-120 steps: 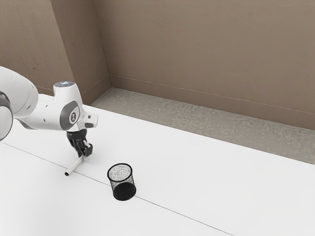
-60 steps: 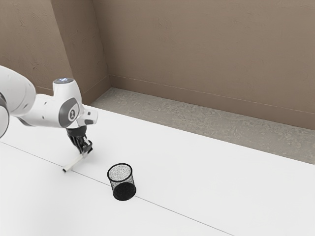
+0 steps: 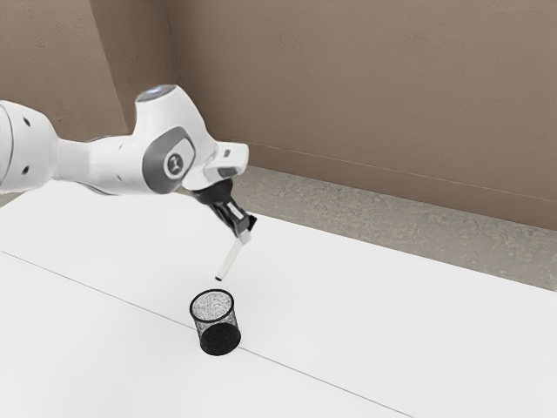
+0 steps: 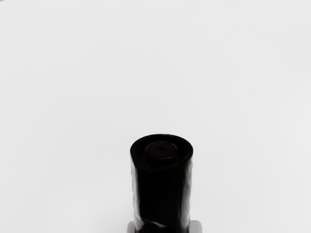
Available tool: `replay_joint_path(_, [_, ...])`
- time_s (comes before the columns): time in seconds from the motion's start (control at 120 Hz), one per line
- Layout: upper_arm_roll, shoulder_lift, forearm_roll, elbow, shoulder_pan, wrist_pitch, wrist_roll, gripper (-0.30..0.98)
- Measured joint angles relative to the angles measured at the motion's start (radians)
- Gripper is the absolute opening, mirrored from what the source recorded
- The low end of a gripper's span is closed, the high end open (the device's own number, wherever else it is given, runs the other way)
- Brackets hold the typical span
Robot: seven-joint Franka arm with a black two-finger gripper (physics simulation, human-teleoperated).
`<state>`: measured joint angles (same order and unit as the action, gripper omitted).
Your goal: Put the marker into the pen holder.
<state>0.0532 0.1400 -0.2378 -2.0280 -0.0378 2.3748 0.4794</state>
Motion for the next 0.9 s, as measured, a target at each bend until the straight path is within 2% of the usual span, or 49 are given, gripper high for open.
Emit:
replay_joint_path(0.133, [0.009,0.003,-0.035,-0.034,0.006,0.016,-0.009,-0.1])
replay_joint_path(0.3, [0.006,-0.009,-0.048,-0.056,0.009,0.035,-0.017,-0.1])
replay_joint_path(0.483, [0.007,-0.198,-0.054,-0.213,0.008,0.045,-0.027,-0.1])
replay_joint_path(0.575, [0.009,-0.253,-0.065,-0.283,0.008,0.055,-0.032,-0.1])
replay_joint_path(0.9, [0.038,-0.232,-0.098,-0.338,0.001,0.112,-0.047,-0.1])
